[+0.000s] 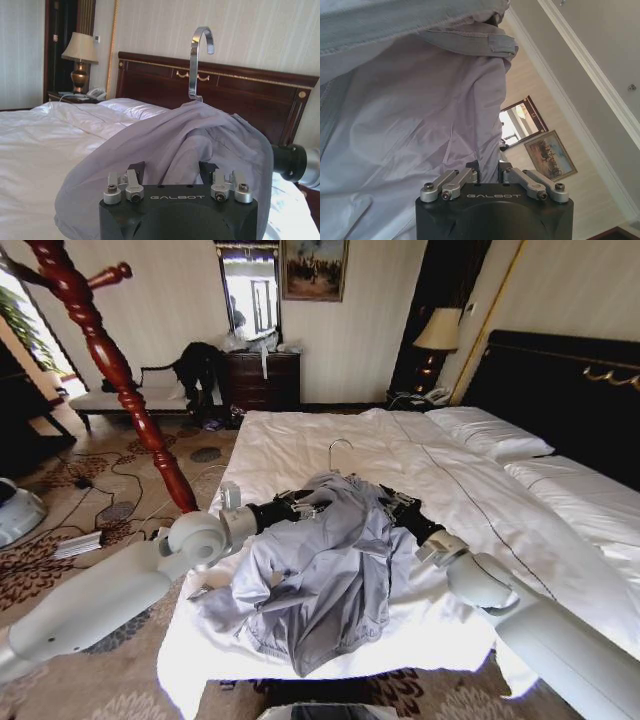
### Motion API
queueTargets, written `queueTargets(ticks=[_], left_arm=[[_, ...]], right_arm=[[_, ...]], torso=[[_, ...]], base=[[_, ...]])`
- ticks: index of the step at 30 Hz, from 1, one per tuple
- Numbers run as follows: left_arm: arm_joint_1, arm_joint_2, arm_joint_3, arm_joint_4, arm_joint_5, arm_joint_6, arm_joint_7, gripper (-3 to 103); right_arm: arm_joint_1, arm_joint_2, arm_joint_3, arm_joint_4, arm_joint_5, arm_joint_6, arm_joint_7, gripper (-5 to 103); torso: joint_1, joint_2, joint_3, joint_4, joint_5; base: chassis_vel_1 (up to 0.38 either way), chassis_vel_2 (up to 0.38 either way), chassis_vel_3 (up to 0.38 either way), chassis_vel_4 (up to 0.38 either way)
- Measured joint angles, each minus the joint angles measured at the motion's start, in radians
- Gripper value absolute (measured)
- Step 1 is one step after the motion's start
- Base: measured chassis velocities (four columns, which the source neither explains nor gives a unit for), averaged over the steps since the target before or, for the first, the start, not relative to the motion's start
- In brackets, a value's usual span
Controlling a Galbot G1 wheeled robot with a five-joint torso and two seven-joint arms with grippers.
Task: Pick up the clothes from the bed and hang them on the clothes hanger.
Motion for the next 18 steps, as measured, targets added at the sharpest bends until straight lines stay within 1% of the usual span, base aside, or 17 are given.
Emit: queueTargets(ticks=[2,5,7,9,11,18], left_arm=[[-0.009,-0.002,0.013,0.005,0.004,-0.001,0.000,59],[-0.030,-0.004,0.048,0.008,0.007,-0.002,0.003,42],[-0.033,-0.005,0.055,0.007,0.007,-0.002,0.003,42],[-0.036,-0.005,0.069,0.005,0.008,-0.002,0.005,30],[-0.036,-0.005,0.078,0.002,0.014,-0.002,0.011,22],[-0.018,-0.007,0.080,-0.001,0.025,-0.009,0.011,20]], right_arm=[[-0.001,0.000,0.000,-0.001,-0.003,0.005,0.000,17],[-0.001,0.002,0.000,-0.003,-0.011,0.019,-0.002,17],[-0.001,0.002,0.000,-0.003,-0.013,0.022,-0.002,17],[0.000,0.001,0.000,-0.004,-0.017,0.028,-0.004,17],[0.000,0.002,-0.001,-0.004,-0.019,0.032,-0.007,17],[-0.002,0.009,-0.003,-0.009,-0.023,0.052,-0.008,18]], torso=[[0.000,0.000,0.000,-0.0001,0.0000],[0.000,0.000,0.000,0.0000,0.0000],[0.000,0.000,0.000,0.0000,0.0000],[0.000,0.000,0.000,0.0000,0.0000],[0.000,0.000,0.000,0.0000,0.0000],[0.000,0.000,0.000,0.0000,-0.0001]], base=[[0.000,0.000,0.000,0.000],[0.000,0.000,0.000,0.000],[0.000,0.000,0.000,0.000],[0.000,0.000,0.000,0.000],[0.000,0.000,0.000,0.000],[0.000,0.000,0.000,0.000]])
